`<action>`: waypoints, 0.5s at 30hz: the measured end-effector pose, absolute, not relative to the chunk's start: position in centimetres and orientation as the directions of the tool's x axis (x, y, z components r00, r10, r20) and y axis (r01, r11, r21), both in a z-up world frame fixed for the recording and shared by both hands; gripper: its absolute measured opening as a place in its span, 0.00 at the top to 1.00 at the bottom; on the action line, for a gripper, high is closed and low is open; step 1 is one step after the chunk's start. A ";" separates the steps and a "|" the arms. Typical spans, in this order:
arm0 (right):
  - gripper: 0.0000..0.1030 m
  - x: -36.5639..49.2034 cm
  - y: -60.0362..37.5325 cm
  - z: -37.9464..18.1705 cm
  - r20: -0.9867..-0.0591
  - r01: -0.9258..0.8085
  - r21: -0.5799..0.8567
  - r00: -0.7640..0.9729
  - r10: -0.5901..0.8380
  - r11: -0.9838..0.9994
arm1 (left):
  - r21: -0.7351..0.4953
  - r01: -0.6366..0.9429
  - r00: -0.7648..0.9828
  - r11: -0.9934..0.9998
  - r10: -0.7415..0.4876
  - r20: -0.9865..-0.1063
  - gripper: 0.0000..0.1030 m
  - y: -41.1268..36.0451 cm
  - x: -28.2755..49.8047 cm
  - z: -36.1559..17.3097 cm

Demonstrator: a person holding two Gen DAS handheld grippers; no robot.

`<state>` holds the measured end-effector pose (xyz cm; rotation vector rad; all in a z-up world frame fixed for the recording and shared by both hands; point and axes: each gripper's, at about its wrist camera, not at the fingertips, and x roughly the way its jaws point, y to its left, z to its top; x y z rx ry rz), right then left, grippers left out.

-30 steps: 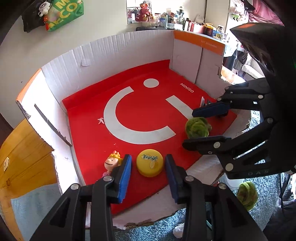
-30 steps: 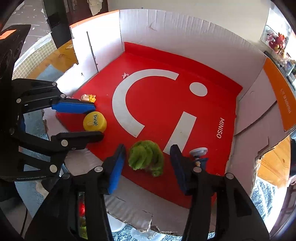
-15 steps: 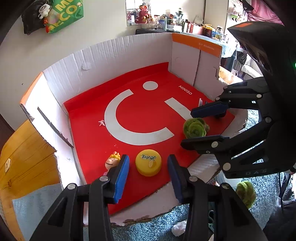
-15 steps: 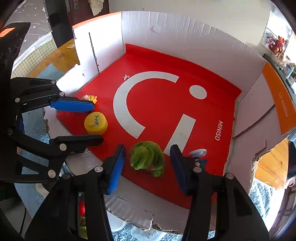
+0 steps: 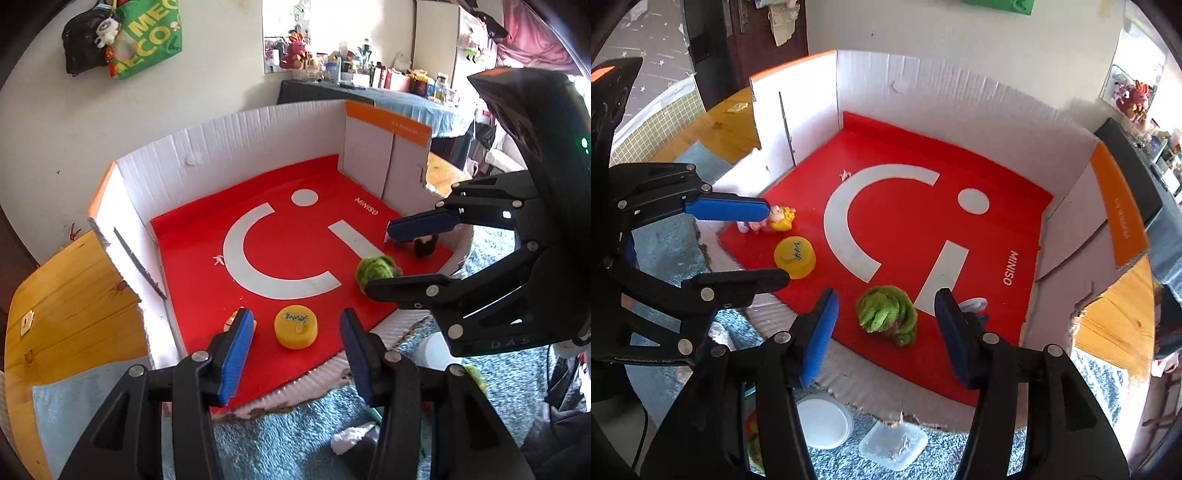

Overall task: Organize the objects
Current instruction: 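Open both tools to drop the lid and yarn ball in the box, then withdraw both tools from the box toward the remaining items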

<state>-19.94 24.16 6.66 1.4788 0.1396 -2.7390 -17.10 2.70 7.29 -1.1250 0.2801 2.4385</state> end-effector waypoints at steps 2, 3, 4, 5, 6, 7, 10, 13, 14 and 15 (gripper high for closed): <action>0.48 -19.6 24.0 7.1 -0.825 0.060 -0.067 -0.564 0.021 -0.996 | -0.018 -0.459 -0.581 -0.888 0.316 -0.750 0.49 2.4 -16.6 7.9; 0.48 -19.4 23.8 7.5 -0.817 0.055 -0.070 -0.576 0.026 -0.996 | -0.021 -0.458 -0.584 -0.889 0.319 -0.746 0.48 2.3 -16.4 8.1; 0.46 -19.2 23.8 7.8 -0.812 0.054 -0.068 -0.583 0.024 -0.996 | -0.023 -0.456 -0.591 -0.890 0.322 -0.740 0.48 2.3 -16.1 8.4; 0.43 -19.0 23.7 8.0 -0.807 0.053 -0.065 -0.590 0.021 -0.997 | -0.023 -0.452 -0.599 -0.892 0.323 -0.733 0.45 2.2 -15.8 8.7; 0.42 -18.7 23.6 8.4 -0.798 0.048 -0.063 -0.603 0.021 -0.997 | -0.022 -0.447 -0.609 -0.894 0.323 -0.725 0.43 2.1 -15.6 9.0; 0.41 -18.5 23.6 8.7 -0.790 0.045 -0.063 -0.612 0.022 -0.997 | -0.022 -0.444 -0.617 -0.896 0.323 -0.718 0.43 2.1 -15.3 9.3; 0.41 -17.6 23.2 9.8 -0.771 0.041 -0.068 -0.636 0.027 -0.997 | -0.021 -0.432 -0.637 -0.901 0.322 -0.700 0.43 1.8 -14.5 10.2; 0.40 -16.8 23.0 10.7 -0.751 0.035 -0.069 -0.660 0.029 -0.997 | -0.019 -0.421 -0.657 -0.907 0.319 -0.683 0.42 1.5 -13.7 11.0; 0.39 -16.5 22.9 11.1 -0.745 0.034 -0.069 -0.667 0.029 -0.997 | -0.020 -0.418 -0.662 -0.908 0.320 -0.678 0.40 1.4 -13.5 11.2; 0.38 -16.2 22.8 11.4 -0.738 0.031 -0.072 -0.674 0.032 -0.997 | -0.023 -0.415 -0.667 -0.910 0.321 -0.672 0.39 1.3 -13.2 11.4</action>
